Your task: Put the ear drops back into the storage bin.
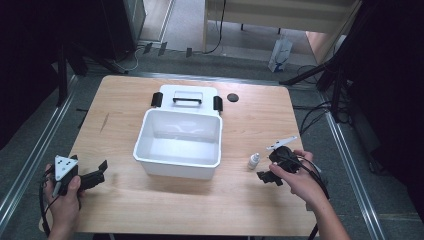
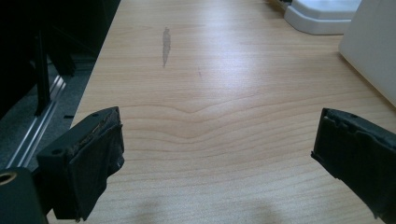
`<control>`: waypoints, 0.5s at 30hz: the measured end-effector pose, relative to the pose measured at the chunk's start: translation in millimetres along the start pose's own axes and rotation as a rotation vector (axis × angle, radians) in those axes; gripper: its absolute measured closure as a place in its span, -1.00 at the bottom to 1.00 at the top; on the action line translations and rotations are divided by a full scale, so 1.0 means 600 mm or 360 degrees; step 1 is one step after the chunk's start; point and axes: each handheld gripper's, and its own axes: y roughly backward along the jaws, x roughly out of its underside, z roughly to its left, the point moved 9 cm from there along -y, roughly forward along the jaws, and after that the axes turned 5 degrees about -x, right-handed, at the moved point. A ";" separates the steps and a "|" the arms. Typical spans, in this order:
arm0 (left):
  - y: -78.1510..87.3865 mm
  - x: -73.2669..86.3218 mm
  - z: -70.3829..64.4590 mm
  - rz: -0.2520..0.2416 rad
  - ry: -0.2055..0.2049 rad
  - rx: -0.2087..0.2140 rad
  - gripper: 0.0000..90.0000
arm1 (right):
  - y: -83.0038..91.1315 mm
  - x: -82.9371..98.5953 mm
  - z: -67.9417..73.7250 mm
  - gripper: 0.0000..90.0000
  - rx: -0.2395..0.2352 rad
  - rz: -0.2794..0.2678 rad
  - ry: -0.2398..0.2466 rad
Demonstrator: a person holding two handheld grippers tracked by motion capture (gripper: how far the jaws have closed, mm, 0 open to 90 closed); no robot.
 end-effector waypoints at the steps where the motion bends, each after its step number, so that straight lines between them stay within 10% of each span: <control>1: 0.000 0.000 0.000 0.0001 0.0000 0.0002 -0.94 | 0.002 -0.005 0.002 -0.72 -0.0008 0.0045 0.0010; 15: -0.001 0.000 -0.001 0.0009 -0.0008 0.0002 -0.94 | 0.011 -0.051 0.018 -0.72 -0.0010 0.0193 0.0119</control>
